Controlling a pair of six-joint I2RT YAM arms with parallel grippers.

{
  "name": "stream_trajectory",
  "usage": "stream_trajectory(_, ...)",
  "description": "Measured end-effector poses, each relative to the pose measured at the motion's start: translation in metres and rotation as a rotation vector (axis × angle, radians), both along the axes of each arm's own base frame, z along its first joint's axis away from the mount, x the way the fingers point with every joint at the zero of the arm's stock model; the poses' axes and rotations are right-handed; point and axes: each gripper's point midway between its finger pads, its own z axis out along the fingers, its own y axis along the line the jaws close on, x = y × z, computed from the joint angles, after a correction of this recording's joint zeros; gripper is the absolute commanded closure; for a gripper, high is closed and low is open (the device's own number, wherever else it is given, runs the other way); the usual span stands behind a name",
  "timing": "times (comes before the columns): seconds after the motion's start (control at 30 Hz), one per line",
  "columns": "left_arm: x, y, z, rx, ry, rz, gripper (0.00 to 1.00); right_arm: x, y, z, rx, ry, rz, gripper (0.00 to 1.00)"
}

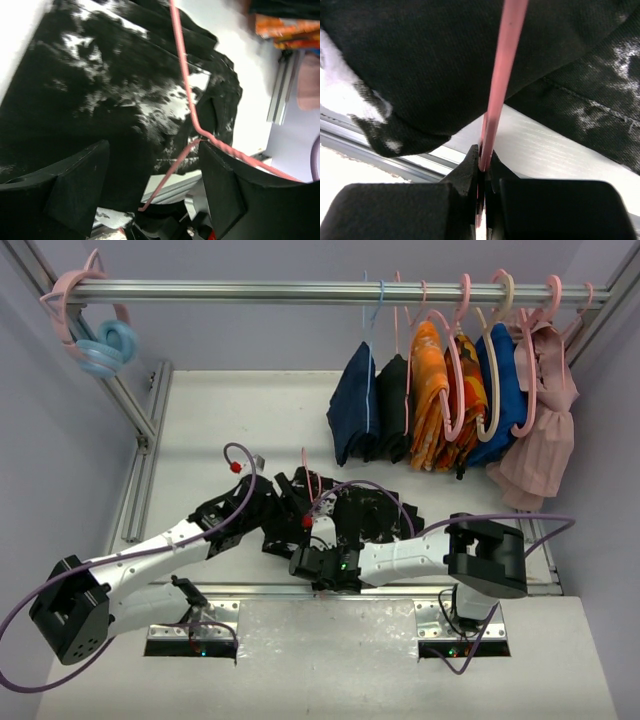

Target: Place the trousers on the hanger

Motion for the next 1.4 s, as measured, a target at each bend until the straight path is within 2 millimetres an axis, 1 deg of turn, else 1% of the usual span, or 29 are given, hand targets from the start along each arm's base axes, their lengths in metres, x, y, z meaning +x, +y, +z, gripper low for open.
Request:
stream_trajectory(0.03, 0.001, 0.003, -0.001, 0.0, 0.009, 0.019, 0.27, 0.0, -0.001, -0.001, -0.001, -0.002, 0.0, 1.0)
stream_trajectory(0.1, 0.006, 0.008, -0.001, -0.008, 0.018, 0.064, 0.17, 0.0, -0.002, -0.002, -0.001, -0.006, 0.001, 1.0)
stream_trajectory(0.13, 0.008, 0.011, 0.0, -0.014, 0.018, 0.087, 0.15, 0.0, -0.003, -0.003, 0.0, -0.009, 0.001, 1.0)
stream_trajectory(0.3, 0.024, 0.018, 0.003, -0.061, 0.018, 0.158, 0.16, 0.001, -0.003, -0.003, 0.013, -0.029, 0.039, 1.0)
stream_trajectory(0.4, 0.036, 0.015, -0.005, -0.056, 0.055, 0.165, 0.27, 0.002, -0.001, -0.003, 0.008, -0.043, 0.07, 1.0)
stream_trajectory(0.47, 0.043, 0.006, -0.01, -0.055, 0.087, 0.148, 0.39, 0.003, -0.001, -0.003, -0.001, -0.052, 0.09, 1.0)
stream_trajectory(0.5, 0.046, 0.002, -0.012, -0.057, 0.098, 0.141, 0.42, 0.003, -0.001, -0.004, -0.005, -0.057, 0.099, 1.0)
stream_trajectory(0.6, 0.05, -0.009, -0.015, -0.079, 0.121, 0.114, 0.44, 0.005, 0.0, -0.003, -0.012, -0.073, 0.118, 1.0)
stream_trajectory(0.63, 0.05, -0.012, -0.015, -0.088, 0.127, 0.105, 0.55, 0.005, 0.0, -0.003, -0.015, -0.079, 0.124, 1.0)
stream_trajectory(0.7, 0.051, -0.016, -0.018, -0.101, 0.136, 0.091, 0.85, 0.005, 0.0, -0.003, -0.02, -0.088, 0.136, 1.0)
stream_trajectory(0.73, 0.051, -0.018, -0.018, -0.107, 0.141, 0.084, 0.94, 0.005, 0.0, -0.003, -0.022, -0.091, 0.141, 1.0)
stream_trajectory(0.77, 0.051, -0.019, -0.018, -0.112, 0.143, 0.08, 1.0, 0.006, 0.0, -0.003, -0.025, -0.093, 0.144, 1.0)
stream_trajectory(0.9, 0.05, -0.02, -0.019, -0.12, 0.151, 0.072, 1.0, 0.006, 0.0, -0.004, -0.032, -0.097, 0.147, 1.0)
stream_trajectory(1.07, 0.05, -0.012, -0.02, -0.11, 0.164, 0.081, 1.0, 0.006, 0.001, -0.004, -0.04, -0.095, 0.145, 1.0)
stream_trajectory(1.13, 0.047, -0.007, -0.017, -0.1, 0.165, 0.078, 1.0, 0.006, 0.001, -0.003, -0.04, -0.093, 0.146, 0.93)
stream_trajectory(1.2, 0.045, -0.002, -0.013, -0.091, 0.154, 0.072, 1.0, 0.008, 0.001, -0.003, -0.04, -0.095, 0.145, 0.68)
stream_trajectory(1.23, 0.045, 0.0, -0.01, -0.087, 0.145, 0.069, 1.0, 0.009, 0.002, -0.002, -0.04, -0.097, 0.146, 0.5)
stream_trajectory(1.27, 0.045, 0.003, -0.007, -0.084, 0.133, 0.064, 1.0, 0.01, 0.003, -0.002, -0.04, -0.097, 0.154, 0.5)
stream_trajectory(1.3, 0.045, 0.006, -0.004, -0.08, 0.116, 0.056, 1.0, 0.008, 0.004, -0.002, -0.041, -0.09, 0.165, 0.41)
stream_trajectory(1.33, 0.046, 0.009, -0.001, -0.076, 0.101, 0.052, 1.0, 0.009, 0.003, -0.002, -0.044, -0.087, 0.167, 0.36)
stream_trajectory(1.4, 0.048, 0.017, 0.001, -0.068, 0.08, 0.042, 1.0, 0.007, 0.004, -0.002, -0.046, -0.078, 0.192, 0.32)
